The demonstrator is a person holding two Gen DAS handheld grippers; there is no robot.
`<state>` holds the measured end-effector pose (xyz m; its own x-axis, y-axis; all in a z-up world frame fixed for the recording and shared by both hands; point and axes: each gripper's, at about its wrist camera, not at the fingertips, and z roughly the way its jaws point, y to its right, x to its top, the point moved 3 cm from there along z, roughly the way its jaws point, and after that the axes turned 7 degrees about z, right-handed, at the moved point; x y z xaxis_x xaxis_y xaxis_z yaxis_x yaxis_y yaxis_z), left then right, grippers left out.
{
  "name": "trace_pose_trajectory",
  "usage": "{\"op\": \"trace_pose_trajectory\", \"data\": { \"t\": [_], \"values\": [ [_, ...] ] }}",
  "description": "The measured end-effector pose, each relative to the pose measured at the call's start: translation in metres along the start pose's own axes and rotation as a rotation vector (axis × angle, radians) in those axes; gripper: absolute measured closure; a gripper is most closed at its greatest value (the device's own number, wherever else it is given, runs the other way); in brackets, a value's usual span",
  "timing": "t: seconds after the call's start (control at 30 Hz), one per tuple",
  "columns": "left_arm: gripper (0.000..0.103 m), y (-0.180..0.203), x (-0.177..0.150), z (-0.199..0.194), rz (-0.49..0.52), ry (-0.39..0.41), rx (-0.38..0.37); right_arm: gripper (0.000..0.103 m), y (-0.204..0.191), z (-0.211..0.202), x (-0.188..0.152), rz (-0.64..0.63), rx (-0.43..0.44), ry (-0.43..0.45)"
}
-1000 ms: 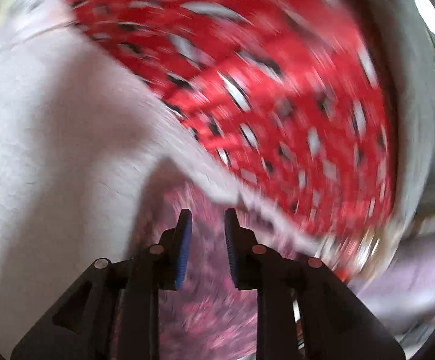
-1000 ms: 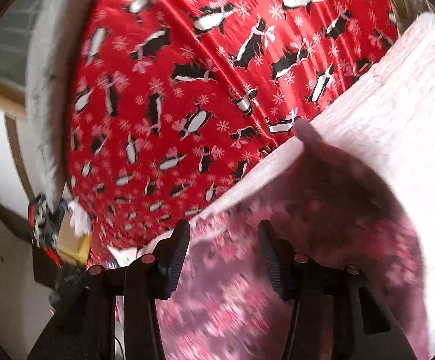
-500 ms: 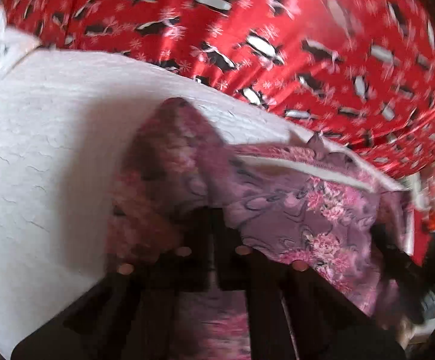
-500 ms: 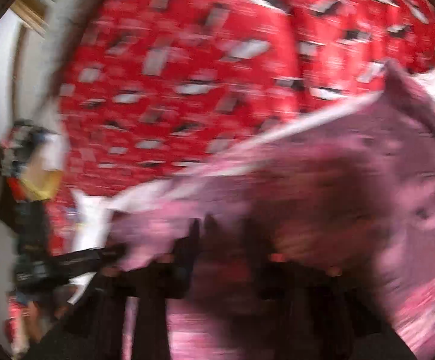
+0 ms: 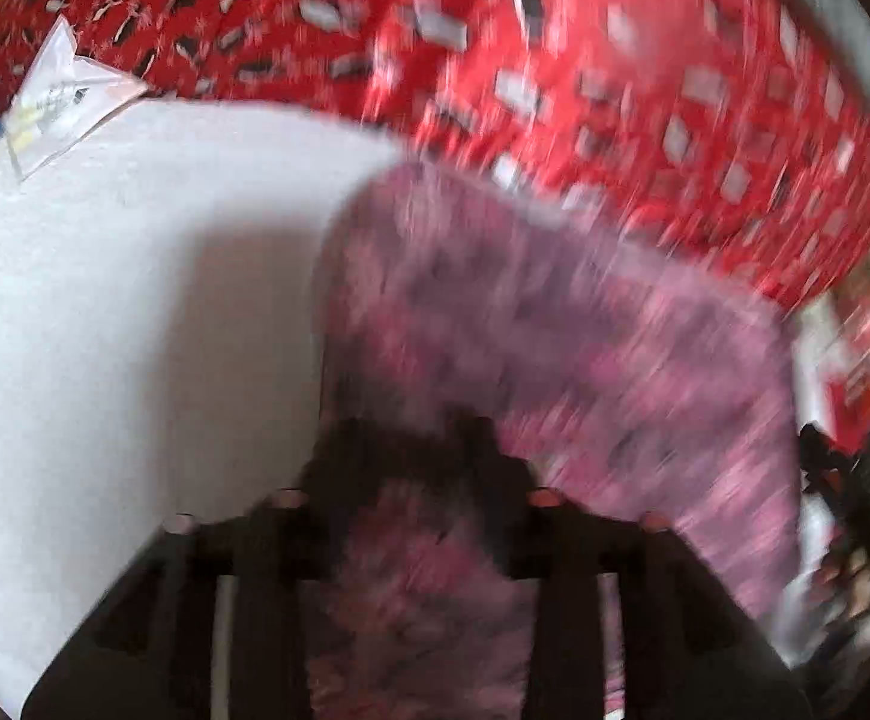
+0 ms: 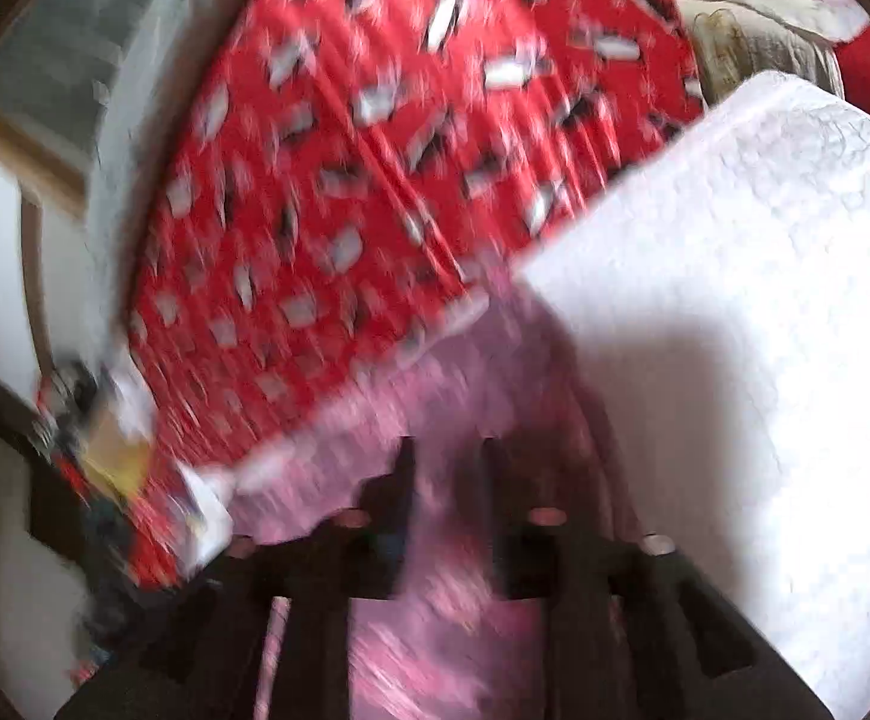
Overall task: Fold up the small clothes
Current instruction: 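Smooth the folded shirt with both tools and open them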
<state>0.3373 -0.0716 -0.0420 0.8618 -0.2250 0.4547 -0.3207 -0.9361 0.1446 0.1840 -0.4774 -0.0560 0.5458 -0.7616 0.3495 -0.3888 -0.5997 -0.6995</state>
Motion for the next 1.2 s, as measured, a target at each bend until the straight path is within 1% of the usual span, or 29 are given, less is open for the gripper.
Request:
{"op": "trace_pose_trajectory", "data": {
  "t": [0.03, 0.07, 0.1, 0.17, 0.2, 0.23, 0.27, 0.3, 0.37, 0.4, 0.43, 0.47, 0.53, 0.57, 0.6, 0.63, 0.67, 0.7, 0.73, 0.77, 0.8, 0.83, 0.87, 0.9, 0.97, 1.03, 1.07, 1.13, 1.2],
  "values": [
    [0.063, 0.003, -0.007, 0.006, 0.017, -0.009, 0.020, 0.085, 0.009, 0.009, -0.008, -0.029, -0.104, -0.055],
    [0.063, 0.003, -0.010, 0.001, 0.018, 0.006, 0.026, 0.088, 0.013, 0.009, -0.012, -0.041, -0.115, -0.061],
    [0.063, 0.000, -0.015, -0.009, -0.008, -0.006, 0.014, 0.086, 0.014, -0.002, -0.010, -0.015, -0.107, -0.032],
    [0.064, -0.006, -0.026, -0.030, -0.044, 0.005, -0.031, 0.076, 0.020, -0.030, -0.008, 0.082, -0.092, 0.025],
    [0.064, -0.008, -0.033, -0.039, -0.048, 0.017, -0.046, 0.065, 0.023, -0.044, -0.010, 0.087, -0.085, 0.051],
    [0.064, -0.008, -0.042, -0.046, -0.048, 0.027, -0.059, 0.057, 0.026, -0.058, -0.015, 0.064, -0.114, 0.069],
    [0.063, -0.008, -0.051, -0.048, -0.050, 0.026, -0.071, 0.043, 0.026, -0.064, -0.020, 0.048, -0.149, 0.072],
    [0.062, -0.007, -0.058, -0.046, -0.051, 0.015, -0.072, 0.040, 0.032, -0.067, -0.030, 0.037, -0.185, 0.058],
    [0.061, -0.006, -0.075, -0.031, -0.060, -0.027, -0.049, 0.040, 0.042, -0.062, -0.051, 0.036, -0.195, -0.010],
    [0.061, -0.006, -0.081, -0.026, -0.070, -0.039, -0.039, 0.058, 0.038, -0.062, -0.054, 0.011, -0.189, 0.008],
    [0.061, -0.005, -0.086, -0.027, -0.067, -0.018, -0.025, 0.084, 0.029, -0.063, -0.054, -0.024, -0.167, 0.002],
    [0.061, -0.002, -0.090, -0.031, -0.054, 0.003, -0.009, 0.098, 0.020, -0.065, -0.057, -0.046, -0.097, -0.036],
    [0.061, 0.000, -0.097, -0.033, -0.058, -0.013, -0.008, 0.099, 0.012, -0.081, -0.057, -0.072, -0.090, 0.044],
    [0.061, 0.000, -0.101, -0.034, -0.062, -0.020, -0.016, 0.099, 0.013, -0.088, -0.055, -0.078, -0.107, 0.079],
    [0.061, -0.001, -0.102, -0.033, -0.058, -0.022, -0.020, 0.099, 0.021, -0.091, -0.053, -0.060, -0.135, 0.088],
    [0.061, -0.002, -0.103, -0.033, -0.055, -0.027, -0.026, 0.099, 0.031, -0.087, -0.053, -0.046, -0.181, 0.072],
    [0.061, -0.006, -0.102, -0.031, -0.068, -0.034, -0.038, 0.099, 0.042, -0.077, -0.054, -0.042, -0.241, 0.020],
    [0.061, -0.009, -0.103, -0.033, -0.085, -0.036, -0.053, 0.098, 0.049, -0.070, -0.058, -0.032, -0.269, -0.028],
    [0.061, -0.013, -0.104, -0.039, -0.100, -0.036, -0.067, 0.096, 0.046, -0.073, -0.059, -0.025, -0.261, -0.011],
    [0.061, -0.015, -0.103, -0.045, -0.112, -0.029, -0.076, 0.090, 0.041, -0.079, -0.059, -0.024, -0.259, 0.006],
    [0.061, -0.018, -0.102, -0.052, -0.125, -0.019, -0.082, 0.090, 0.033, -0.085, -0.059, -0.024, -0.266, 0.043],
    [0.062, -0.020, -0.097, -0.058, -0.138, -0.004, -0.095, 0.090, 0.023, -0.092, -0.059, -0.028, -0.242, 0.094],
    [0.062, -0.018, -0.091, -0.062, -0.143, 0.007, -0.107, 0.089, 0.008, -0.100, -0.058, -0.041, -0.173, 0.142],
    [0.062, -0.015, -0.084, -0.065, -0.144, 0.017, -0.111, 0.086, 0.005, -0.106, -0.061, -0.052, -0.140, 0.151],
    [0.061, -0.005, -0.069, -0.066, -0.127, 0.029, -0.109, 0.084, -0.018, -0.101, -0.060, -0.085, -0.094, 0.148],
    [0.061, 0.006, -0.054, -0.060, -0.108, 0.024, -0.093, 0.082, -0.039, -0.084, -0.065, -0.140, -0.075, 0.112],
    [0.061, 0.012, -0.043, -0.052, -0.095, 0.010, -0.084, 0.079, -0.045, -0.077, -0.066, -0.163, -0.081, 0.097],
    [0.061, 0.017, -0.030, -0.041, -0.067, -0.012, -0.067, 0.079, -0.053, -0.057, -0.065, -0.200, -0.100, 0.071],
    [0.061, 0.020, -0.015, -0.027, -0.032, -0.030, -0.042, 0.078, -0.049, -0.043, -0.054, -0.179, -0.110, 0.070]
  ]
}}
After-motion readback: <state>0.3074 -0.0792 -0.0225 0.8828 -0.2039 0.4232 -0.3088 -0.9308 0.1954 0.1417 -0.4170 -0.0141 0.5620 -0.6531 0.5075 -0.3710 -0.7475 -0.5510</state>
